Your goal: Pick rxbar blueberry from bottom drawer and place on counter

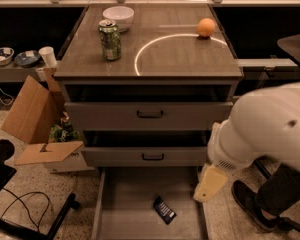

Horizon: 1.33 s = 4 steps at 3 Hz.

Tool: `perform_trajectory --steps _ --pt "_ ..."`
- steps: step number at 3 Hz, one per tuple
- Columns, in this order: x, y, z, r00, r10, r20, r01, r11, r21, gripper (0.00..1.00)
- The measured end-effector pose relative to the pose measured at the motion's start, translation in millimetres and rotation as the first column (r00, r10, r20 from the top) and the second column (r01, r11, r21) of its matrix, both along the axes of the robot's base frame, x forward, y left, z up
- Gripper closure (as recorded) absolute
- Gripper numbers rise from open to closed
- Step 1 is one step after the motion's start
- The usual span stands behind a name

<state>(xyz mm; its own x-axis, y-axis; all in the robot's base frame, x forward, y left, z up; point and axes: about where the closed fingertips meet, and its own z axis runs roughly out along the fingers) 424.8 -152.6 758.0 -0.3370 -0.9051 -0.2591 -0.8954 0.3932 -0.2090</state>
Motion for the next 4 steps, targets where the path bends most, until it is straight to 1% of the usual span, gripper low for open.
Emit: perform_trajectory --steps 1,2,3,4 --pt "2.8 4.8 -71.0 0.9935 -0.11 0.03 0.11 0.994 -0.012 0.0" --pt "-0.3 9.7 -74.2 0.9949 -0.095 0.032 0.096 0.995 -0.019 0.0" --pt "-15.3 26.3 -128.5 0.9962 -0.082 -0.031 0.083 0.996 0.031 0.0" --pt "-8.8 47.0 -214.8 0.9949 -0.058 -0.083 0.067 0.992 0.109 0.0"
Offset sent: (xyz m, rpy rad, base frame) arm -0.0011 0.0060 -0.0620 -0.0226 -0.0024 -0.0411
